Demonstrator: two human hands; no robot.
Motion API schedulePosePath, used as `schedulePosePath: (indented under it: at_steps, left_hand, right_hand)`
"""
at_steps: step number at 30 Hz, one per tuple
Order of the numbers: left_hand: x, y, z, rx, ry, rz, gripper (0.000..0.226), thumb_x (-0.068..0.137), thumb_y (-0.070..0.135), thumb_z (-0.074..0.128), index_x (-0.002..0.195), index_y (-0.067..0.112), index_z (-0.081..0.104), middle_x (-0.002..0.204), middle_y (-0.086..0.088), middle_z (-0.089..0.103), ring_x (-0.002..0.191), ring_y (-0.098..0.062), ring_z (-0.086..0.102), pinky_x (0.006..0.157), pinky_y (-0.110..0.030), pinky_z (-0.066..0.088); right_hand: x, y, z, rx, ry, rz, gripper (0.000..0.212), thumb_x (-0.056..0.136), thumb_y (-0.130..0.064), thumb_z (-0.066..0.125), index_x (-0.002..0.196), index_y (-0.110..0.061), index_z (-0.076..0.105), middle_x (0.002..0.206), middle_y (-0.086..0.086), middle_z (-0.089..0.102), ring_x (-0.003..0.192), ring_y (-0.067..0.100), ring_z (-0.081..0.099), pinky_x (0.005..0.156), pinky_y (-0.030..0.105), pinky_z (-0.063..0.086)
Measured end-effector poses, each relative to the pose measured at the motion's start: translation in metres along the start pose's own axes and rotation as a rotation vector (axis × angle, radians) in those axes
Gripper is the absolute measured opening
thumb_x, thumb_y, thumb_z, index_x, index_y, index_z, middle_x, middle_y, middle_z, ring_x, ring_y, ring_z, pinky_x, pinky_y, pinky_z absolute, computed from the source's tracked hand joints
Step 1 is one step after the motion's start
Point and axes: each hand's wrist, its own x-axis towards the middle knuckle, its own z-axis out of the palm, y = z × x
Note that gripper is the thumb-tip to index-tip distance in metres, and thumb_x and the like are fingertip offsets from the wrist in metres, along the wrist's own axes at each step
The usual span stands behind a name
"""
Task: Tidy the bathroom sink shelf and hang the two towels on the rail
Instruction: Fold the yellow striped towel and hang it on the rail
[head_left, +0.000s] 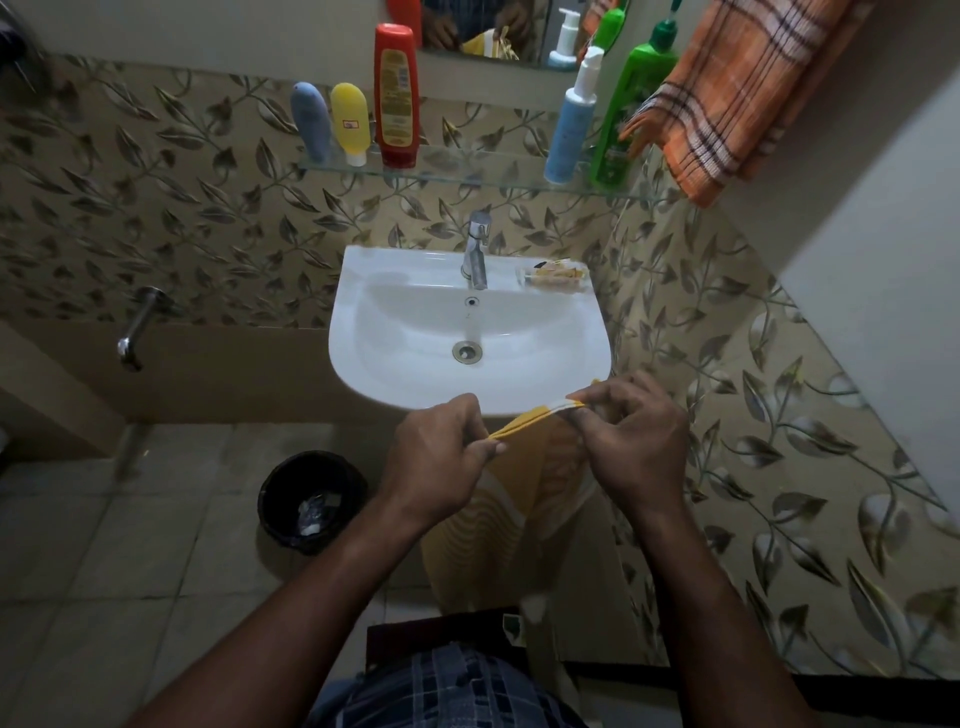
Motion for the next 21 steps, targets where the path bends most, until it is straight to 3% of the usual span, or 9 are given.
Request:
schedulePosePath:
  at_steps: [5, 10, 14, 17, 19, 21]
  left_hand:
    - [0.000, -0.003, 0.000, -0.104, -0.008, -0.002, 0.028, 0.083, 0.035, 0.087, 0.076, 0.026, 0.062, 0.069, 0.010, 0.067, 0.069, -0.010, 0.064, 0.062, -0.041, 0.055]
    - [-0.002, -0.008, -0.002, -0.552, -0.320, -0.097, 0.023, 0.082, 0.047, 0.078, 0.090, 0.025, 0.079, 0.086, 0.001, 0.078, 0.081, -0.017, 0.073, 0.081, -0.047, 0.059]
    - [0.000, -0.006, 0.000, -0.817, -0.222, -0.253, 0.008, 0.087, 0.021, 0.079, 0.079, 0.020, 0.080, 0.081, -0.004, 0.077, 0.078, -0.018, 0.070, 0.079, -0.038, 0.054]
    - [0.004, -0.010, 0.004, -0.608, -0.057, -0.216, 0.014, 0.091, 0.019, 0.077, 0.078, 0.025, 0.080, 0.076, 0.002, 0.076, 0.073, -0.014, 0.068, 0.072, -0.036, 0.055]
    - [0.004, -0.009, 0.005, -0.443, 0.026, -0.153, 0.010, 0.091, 0.023, 0.077, 0.082, 0.025, 0.081, 0.078, 0.004, 0.075, 0.074, -0.014, 0.068, 0.071, -0.037, 0.057]
    - [0.004, -0.007, 0.002, -0.318, 0.026, -0.036, 0.010, 0.092, 0.028, 0.074, 0.091, 0.024, 0.083, 0.079, 0.007, 0.071, 0.076, -0.009, 0.067, 0.070, -0.032, 0.054]
  right_hand:
    - [0.002, 0.001, -0.001, 0.029, 0.037, -0.001, 0.016, 0.073, -0.015, 0.093, 0.084, -0.020, 0.082, 0.082, -0.014, 0.062, 0.078, -0.009, 0.058, 0.069, 0.004, 0.039]
    - [0.004, 0.004, 0.002, 0.056, 0.050, 0.042, 0.016, 0.073, -0.014, 0.093, 0.082, -0.021, 0.081, 0.082, -0.015, 0.062, 0.079, -0.008, 0.060, 0.069, 0.006, 0.042]
    - [0.004, 0.006, 0.010, 0.075, 0.045, 0.060, 0.015, 0.073, -0.015, 0.093, 0.081, -0.021, 0.081, 0.081, -0.015, 0.063, 0.077, -0.004, 0.061, 0.070, 0.012, 0.046]
    - [0.003, 0.008, 0.017, 0.029, -0.082, 0.120, 0.017, 0.074, -0.024, 0.093, 0.088, -0.021, 0.083, 0.087, -0.011, 0.066, 0.083, 0.005, 0.065, 0.075, 0.024, 0.051]
    - [0.000, 0.006, 0.019, 0.065, -0.215, 0.098, 0.029, 0.075, -0.029, 0.093, 0.102, -0.025, 0.084, 0.092, -0.009, 0.063, 0.086, 0.003, 0.063, 0.076, 0.018, 0.049]
    - [-0.005, -0.002, 0.019, 0.137, -0.322, -0.036, 0.041, 0.078, -0.029, 0.092, 0.118, -0.026, 0.080, 0.093, -0.009, 0.056, 0.086, 0.003, 0.058, 0.075, 0.010, 0.043]
